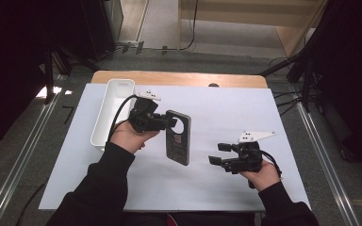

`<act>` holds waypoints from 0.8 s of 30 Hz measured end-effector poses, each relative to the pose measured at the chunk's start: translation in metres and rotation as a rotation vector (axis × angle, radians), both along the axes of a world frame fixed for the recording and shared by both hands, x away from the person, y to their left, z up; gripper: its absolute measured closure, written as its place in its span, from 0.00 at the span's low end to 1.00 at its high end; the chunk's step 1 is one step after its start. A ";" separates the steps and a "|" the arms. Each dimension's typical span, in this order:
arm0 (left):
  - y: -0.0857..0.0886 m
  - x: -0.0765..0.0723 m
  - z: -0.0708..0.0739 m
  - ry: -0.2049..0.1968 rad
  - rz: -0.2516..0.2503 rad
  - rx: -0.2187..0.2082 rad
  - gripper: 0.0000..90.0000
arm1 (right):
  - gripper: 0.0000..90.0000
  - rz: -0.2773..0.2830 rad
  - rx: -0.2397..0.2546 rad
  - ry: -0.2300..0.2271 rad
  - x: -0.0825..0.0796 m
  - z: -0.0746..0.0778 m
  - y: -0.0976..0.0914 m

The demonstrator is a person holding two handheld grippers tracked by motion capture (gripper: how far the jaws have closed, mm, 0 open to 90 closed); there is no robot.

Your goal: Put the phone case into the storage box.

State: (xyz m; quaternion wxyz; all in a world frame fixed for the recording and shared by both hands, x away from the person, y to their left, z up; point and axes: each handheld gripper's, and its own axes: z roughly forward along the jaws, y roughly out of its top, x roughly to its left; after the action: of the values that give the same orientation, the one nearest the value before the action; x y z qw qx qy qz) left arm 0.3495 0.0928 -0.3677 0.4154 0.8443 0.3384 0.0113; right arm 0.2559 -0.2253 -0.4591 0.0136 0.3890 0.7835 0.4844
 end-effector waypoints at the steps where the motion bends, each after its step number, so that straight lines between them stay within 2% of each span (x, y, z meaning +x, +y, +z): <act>1: 0.001 0.000 0.001 -0.005 -0.003 0.003 0.79 | 0.30 0.002 -0.004 -0.004 0.000 -0.001 -0.001; 9: 0.007 0.001 0.007 -0.012 0.005 -0.002 0.79 | 0.30 -0.015 -0.035 -0.020 -0.008 -0.009 -0.005; 24: 0.020 0.005 0.015 -0.025 0.025 -0.007 0.79 | 0.30 -0.013 -0.048 -0.020 -0.015 -0.016 -0.009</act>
State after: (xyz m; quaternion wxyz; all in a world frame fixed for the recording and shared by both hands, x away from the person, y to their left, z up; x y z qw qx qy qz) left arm 0.3545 0.1128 -0.3529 0.4222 0.8383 0.3439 0.0259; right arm 0.2412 -0.2344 -0.4755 0.0337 0.3889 0.7921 0.4692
